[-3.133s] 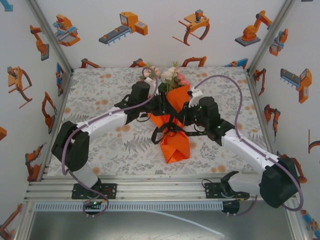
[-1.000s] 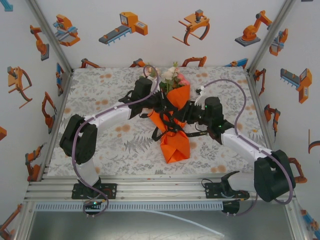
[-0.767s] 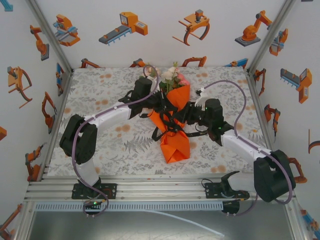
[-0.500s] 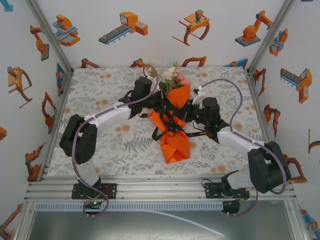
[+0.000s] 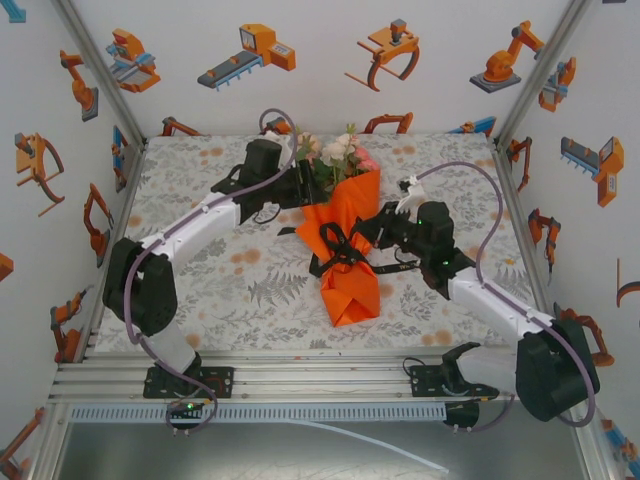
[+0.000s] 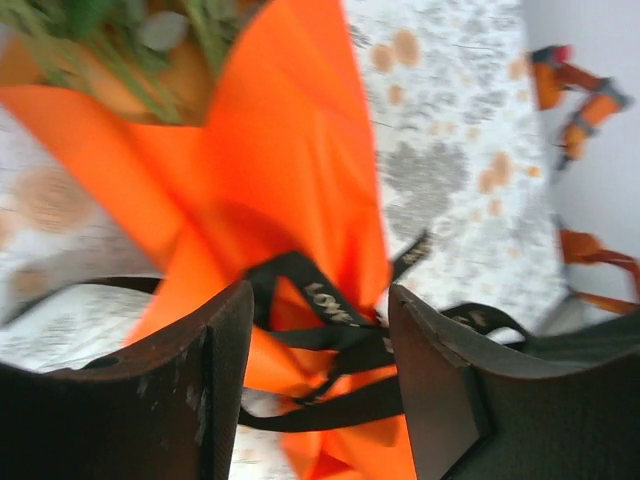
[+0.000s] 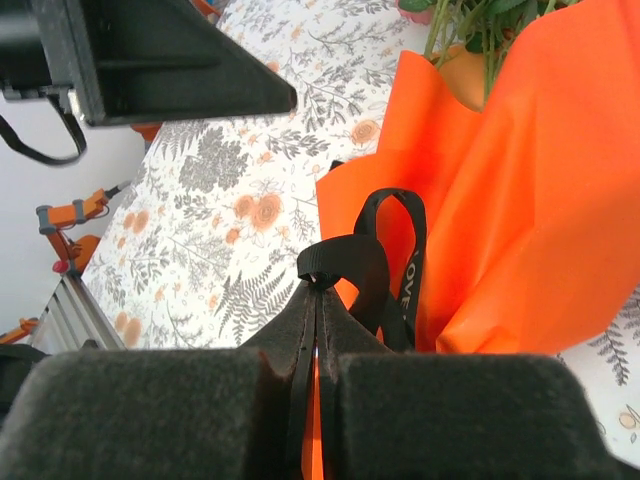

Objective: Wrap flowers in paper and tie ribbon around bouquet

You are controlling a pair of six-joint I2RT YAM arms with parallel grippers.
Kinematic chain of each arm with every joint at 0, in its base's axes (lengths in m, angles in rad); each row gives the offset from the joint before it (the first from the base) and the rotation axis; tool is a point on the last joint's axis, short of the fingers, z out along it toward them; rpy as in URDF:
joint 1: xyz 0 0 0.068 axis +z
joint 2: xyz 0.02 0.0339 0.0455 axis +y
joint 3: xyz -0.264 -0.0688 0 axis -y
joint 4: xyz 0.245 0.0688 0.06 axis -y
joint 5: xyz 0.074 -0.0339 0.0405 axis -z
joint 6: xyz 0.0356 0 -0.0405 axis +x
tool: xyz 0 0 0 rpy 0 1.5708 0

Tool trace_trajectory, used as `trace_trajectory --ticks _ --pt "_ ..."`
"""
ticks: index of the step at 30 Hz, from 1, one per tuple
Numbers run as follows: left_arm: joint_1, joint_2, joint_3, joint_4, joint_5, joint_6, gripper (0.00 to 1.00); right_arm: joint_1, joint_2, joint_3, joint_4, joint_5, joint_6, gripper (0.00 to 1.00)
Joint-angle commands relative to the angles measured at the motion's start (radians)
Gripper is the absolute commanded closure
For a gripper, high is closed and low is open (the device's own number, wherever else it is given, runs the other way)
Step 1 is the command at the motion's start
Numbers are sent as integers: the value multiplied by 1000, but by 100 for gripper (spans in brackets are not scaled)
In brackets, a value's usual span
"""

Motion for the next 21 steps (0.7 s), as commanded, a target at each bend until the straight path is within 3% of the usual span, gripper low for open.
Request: trace_trajectory --ticks 1,6,10,16,19,21 --pt "-7 53 82 -200 -13 302 47 2 -34 -8 -51 13 -37 100" --pt "-11 156 130 -183 228 512 44 3 -34 -8 -61 -5 -35 100" --pt "-14 258 218 -216 226 579 42 3 -34 -5 -62 -13 -32 100" --pt "-15 389 345 -309 357 594 43 3 -31 -5 -70 -19 -33 100" --pt "-15 420 363 -339 389 586 54 3 -35 -6 -73 -13 -31 100" --pt "-14 423 369 -365 396 597 67 3 -40 -5 -77 -4 -32 100"
